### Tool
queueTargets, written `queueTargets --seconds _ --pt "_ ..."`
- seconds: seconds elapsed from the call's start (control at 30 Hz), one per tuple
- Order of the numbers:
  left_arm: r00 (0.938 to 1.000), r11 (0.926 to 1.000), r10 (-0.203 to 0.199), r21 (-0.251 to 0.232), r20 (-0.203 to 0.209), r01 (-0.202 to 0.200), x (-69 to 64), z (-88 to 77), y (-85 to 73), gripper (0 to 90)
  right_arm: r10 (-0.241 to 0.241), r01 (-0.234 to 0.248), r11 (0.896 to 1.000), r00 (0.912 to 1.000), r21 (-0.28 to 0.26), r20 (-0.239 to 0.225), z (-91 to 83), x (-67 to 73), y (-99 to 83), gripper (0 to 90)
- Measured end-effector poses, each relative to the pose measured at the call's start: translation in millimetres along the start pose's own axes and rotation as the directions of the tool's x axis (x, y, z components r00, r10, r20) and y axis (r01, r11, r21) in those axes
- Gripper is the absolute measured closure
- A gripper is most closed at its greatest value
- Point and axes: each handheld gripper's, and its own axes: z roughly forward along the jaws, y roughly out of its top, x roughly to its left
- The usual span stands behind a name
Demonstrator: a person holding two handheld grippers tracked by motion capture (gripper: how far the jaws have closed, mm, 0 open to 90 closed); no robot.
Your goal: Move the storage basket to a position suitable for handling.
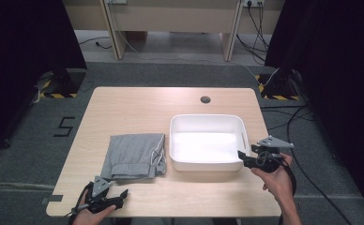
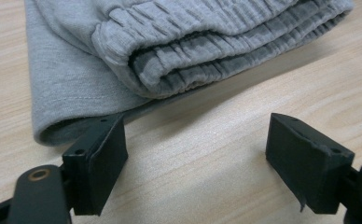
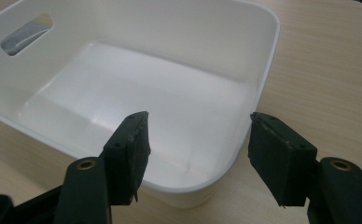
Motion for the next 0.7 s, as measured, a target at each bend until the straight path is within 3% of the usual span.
queueTargets --seconds 0.23,0.4,0.53,0.7 --pt "1.0000 1.0000 0.000 0.002 -0.001 0.000 -0.1 0.0 0.2 19.4 -0.005 0.004 1.000 0.9996 -0.024 -0.028 -9.4 22.1 -8.7 38.9" --pt "1.0000 1.0000 -0.001 0.001 -0.001 0.001 -0.1 0.0 0.1 19.3 -0.021 0.018 0.999 0.9963 -0.040 -0.083 -15.2 43.3 -10.0 38.9" --pt "1.0000 1.0000 0.000 0.002 -0.001 0.000 -0.1 0.1 0.3 19.4 -0.043 0.038 0.998 0.9891 -0.042 -0.141 -17.8 61.2 -13.7 39.0" --pt "1.0000 1.0000 0.000 0.003 -0.001 0.000 -0.1 0.0 0.4 19.4 -0.077 0.071 0.997 0.9810 -0.039 -0.178 -14.8 78.9 -18.0 39.0"
